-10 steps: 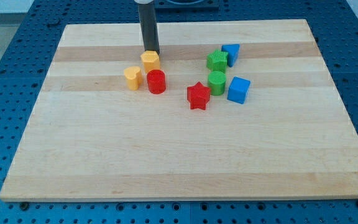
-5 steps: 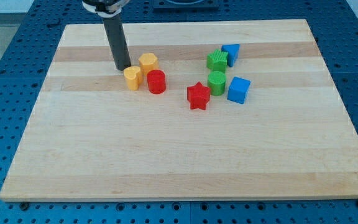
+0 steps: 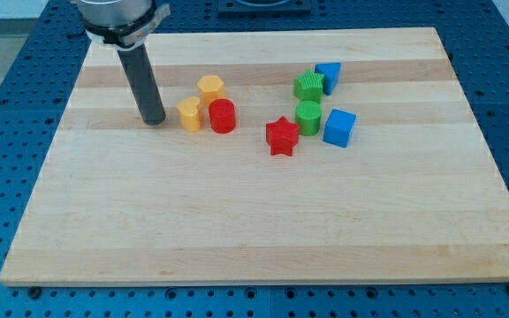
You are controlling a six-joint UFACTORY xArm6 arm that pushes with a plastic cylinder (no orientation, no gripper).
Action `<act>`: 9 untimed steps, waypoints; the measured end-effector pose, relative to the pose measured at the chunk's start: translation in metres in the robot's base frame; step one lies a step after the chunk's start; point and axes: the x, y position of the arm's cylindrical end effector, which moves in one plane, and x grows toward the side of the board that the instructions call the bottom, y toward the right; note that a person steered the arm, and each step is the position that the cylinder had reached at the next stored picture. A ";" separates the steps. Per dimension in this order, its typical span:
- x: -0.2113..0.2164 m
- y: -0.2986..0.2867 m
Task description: Push the yellow heart along with red circle slightly right
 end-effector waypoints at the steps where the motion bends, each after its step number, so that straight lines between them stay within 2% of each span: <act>1: 0.000 0.003; 7: 0.013 0.078; 9: 0.011 0.080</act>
